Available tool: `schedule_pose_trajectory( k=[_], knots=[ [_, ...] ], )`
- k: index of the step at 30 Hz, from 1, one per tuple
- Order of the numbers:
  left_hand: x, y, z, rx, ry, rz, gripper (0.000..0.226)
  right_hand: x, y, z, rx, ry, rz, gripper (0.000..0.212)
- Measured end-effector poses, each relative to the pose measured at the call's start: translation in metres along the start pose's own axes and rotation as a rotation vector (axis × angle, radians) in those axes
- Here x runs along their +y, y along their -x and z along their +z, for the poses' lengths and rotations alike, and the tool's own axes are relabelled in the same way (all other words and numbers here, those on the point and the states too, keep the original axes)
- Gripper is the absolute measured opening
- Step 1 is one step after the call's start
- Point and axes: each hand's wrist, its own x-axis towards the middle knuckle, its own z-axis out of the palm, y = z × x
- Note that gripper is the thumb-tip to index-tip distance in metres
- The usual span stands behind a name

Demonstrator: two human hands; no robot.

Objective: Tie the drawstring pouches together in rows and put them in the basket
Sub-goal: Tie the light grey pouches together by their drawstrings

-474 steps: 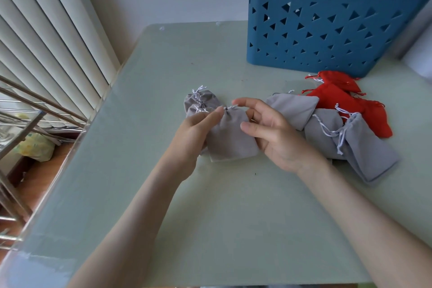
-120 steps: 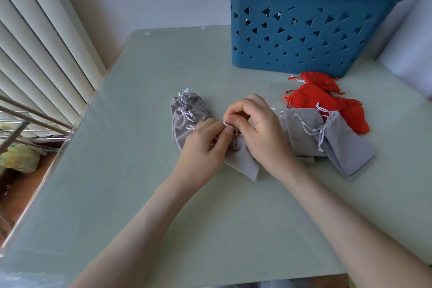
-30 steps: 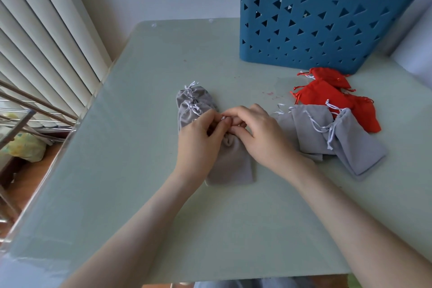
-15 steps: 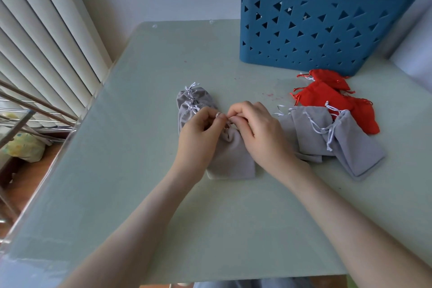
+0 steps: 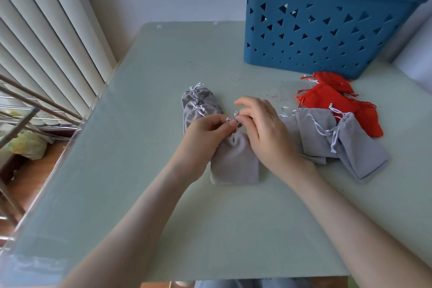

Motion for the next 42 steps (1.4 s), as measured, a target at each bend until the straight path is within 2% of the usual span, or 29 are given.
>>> schedule_pose_trajectory(
  k=[5,9,11,18,21,24,31,38,42],
  knots=[
    [0.001,0.002,0.004,0.133,0.028,0.061,0.021,-0.005,-0.001,-0.003,-0.216,-0.389,0.506,0.012],
    [0.001,0.005,0.006,0.169,-0.039,0.1,0.017,-0.006,-0.002,-0.004,-0.298,-0.666,0.782,0.009],
    [0.0,0.006,0.007,0.175,-0.035,0.1,0.019,-0.006,-0.002,-0.005,-0.322,-0.745,0.852,0.007],
    [0.003,0.001,0.009,0.135,0.167,0.048,0.025,-0.007,-0.008,-0.014,-0.349,-0.808,0.831,0.014],
    [0.007,0.002,0.007,-0.019,0.291,0.055,0.029,-0.009,-0.011,-0.019,-0.344,-1.0,0.893,0.005],
    [0.013,0.004,0.004,-0.156,0.363,0.073,0.029,-0.014,-0.012,-0.025,-0.356,-1.214,0.945,0.01],
    [0.019,0.006,-0.004,-0.118,0.178,0.138,0.012,-0.01,-0.01,-0.03,-0.432,-1.255,0.906,0.011],
    [0.012,0.004,-0.009,-0.003,-0.136,0.244,0.019,-0.004,-0.008,-0.023,-0.438,-1.011,0.811,0.018],
    [0.01,0.004,-0.009,0.025,-0.141,0.198,0.013,-0.005,-0.009,-0.022,-0.449,-0.919,0.779,0.009]
  ],
)
